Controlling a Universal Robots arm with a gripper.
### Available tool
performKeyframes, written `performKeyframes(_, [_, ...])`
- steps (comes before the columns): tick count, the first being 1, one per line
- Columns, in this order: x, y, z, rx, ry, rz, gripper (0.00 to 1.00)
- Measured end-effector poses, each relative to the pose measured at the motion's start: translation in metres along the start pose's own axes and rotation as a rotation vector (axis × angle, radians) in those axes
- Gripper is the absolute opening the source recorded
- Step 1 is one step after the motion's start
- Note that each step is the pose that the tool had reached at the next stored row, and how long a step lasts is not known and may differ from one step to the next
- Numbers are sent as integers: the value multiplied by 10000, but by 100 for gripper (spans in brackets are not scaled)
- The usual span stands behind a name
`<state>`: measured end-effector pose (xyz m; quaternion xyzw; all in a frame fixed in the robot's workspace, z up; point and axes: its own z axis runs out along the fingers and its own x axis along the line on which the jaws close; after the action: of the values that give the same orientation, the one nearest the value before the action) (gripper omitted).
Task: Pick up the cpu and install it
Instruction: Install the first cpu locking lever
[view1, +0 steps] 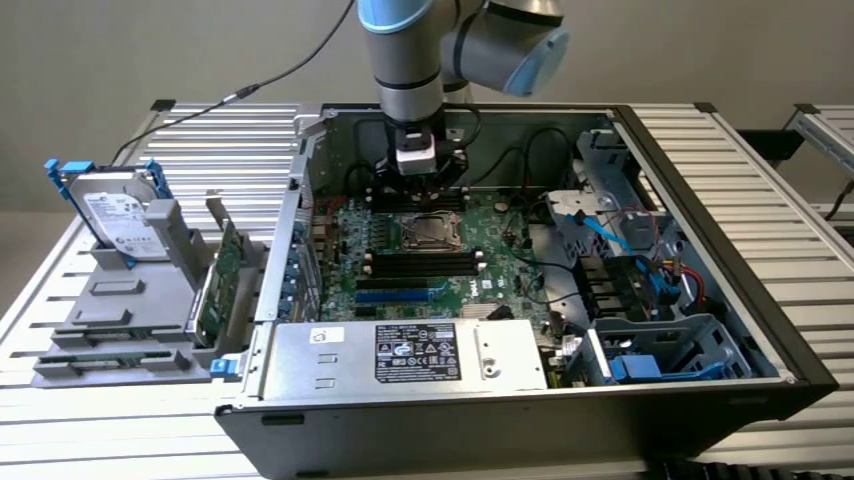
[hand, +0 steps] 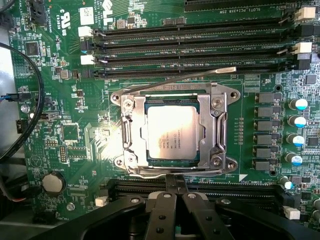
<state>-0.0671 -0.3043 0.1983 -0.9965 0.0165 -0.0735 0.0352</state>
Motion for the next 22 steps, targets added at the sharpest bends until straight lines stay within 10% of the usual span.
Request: performKeyframes(22, [29, -6, 10, -12, 1, -2, 11])
